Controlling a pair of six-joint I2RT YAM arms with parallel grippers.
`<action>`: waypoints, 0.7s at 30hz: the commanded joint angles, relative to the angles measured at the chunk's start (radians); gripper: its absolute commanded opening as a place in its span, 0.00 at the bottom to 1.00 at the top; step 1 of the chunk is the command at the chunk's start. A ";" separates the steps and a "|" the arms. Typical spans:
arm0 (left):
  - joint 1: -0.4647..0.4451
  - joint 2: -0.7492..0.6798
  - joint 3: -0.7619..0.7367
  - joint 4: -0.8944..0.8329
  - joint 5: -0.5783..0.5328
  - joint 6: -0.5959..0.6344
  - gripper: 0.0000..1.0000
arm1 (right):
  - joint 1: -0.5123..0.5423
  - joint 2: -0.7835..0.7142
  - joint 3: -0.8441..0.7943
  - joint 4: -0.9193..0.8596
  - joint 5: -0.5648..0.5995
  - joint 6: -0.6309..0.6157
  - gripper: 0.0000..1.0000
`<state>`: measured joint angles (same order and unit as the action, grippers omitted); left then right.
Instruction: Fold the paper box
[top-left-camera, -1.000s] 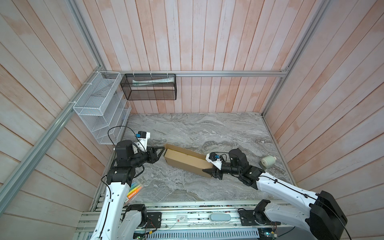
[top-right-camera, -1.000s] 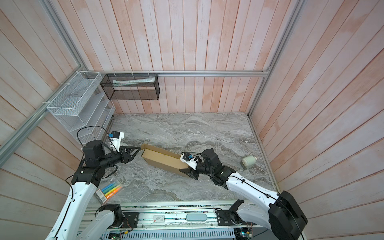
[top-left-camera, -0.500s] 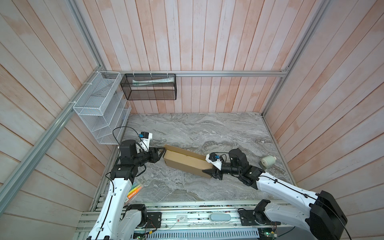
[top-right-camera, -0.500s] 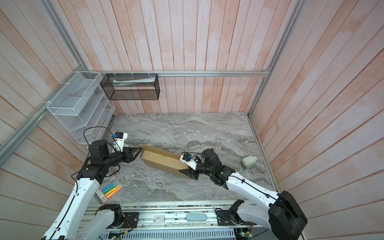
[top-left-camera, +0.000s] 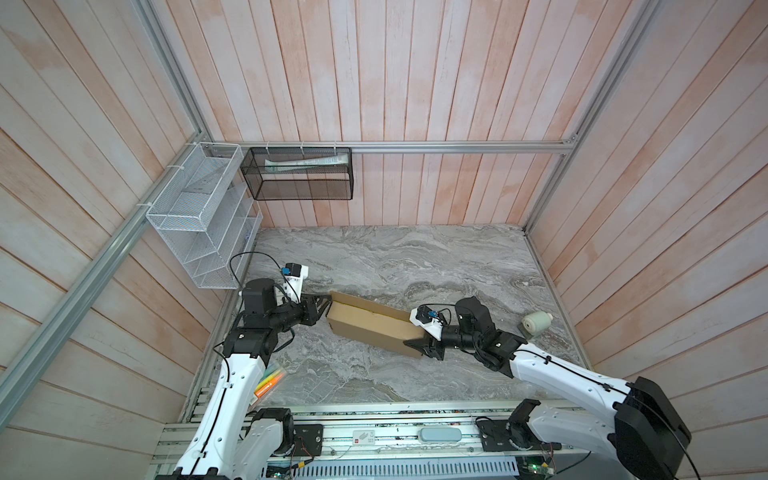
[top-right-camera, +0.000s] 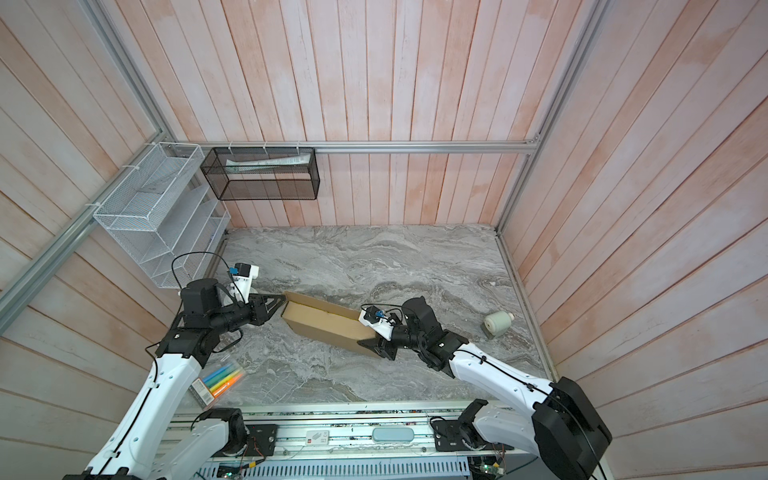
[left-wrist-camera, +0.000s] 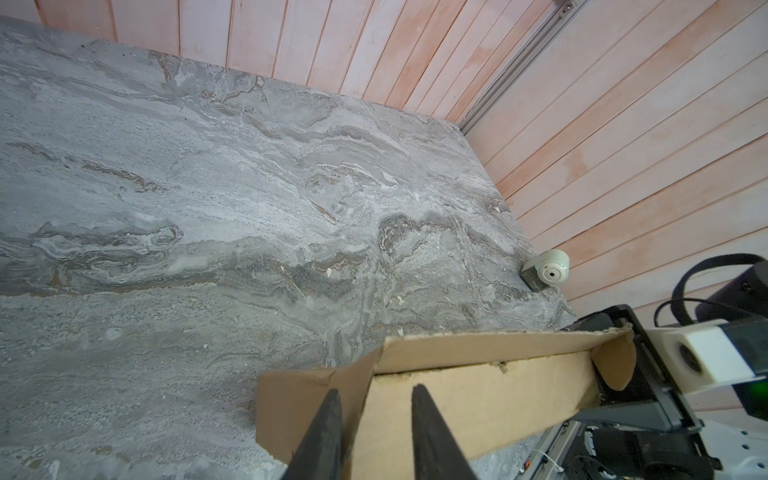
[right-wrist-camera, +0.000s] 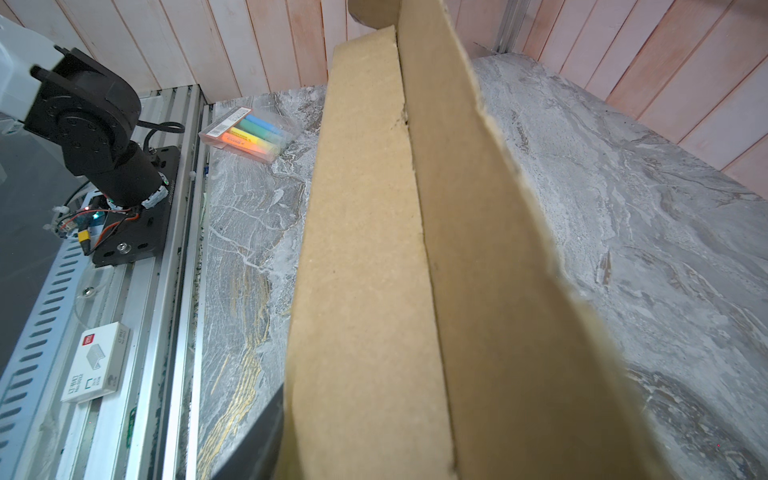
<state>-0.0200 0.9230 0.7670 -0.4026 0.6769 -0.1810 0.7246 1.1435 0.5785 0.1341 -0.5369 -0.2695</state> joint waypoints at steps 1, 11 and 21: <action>-0.014 0.001 -0.011 0.015 0.009 0.000 0.27 | -0.004 -0.004 0.015 0.032 -0.005 -0.006 0.16; -0.063 -0.004 0.006 -0.037 -0.094 -0.005 0.22 | -0.005 -0.005 0.013 0.040 -0.007 0.001 0.15; -0.078 -0.013 0.010 -0.042 -0.157 -0.009 0.15 | -0.005 -0.011 0.012 0.042 -0.007 0.005 0.14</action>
<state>-0.0914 0.9215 0.7670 -0.4355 0.5446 -0.1883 0.7246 1.1435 0.5785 0.1349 -0.5369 -0.2687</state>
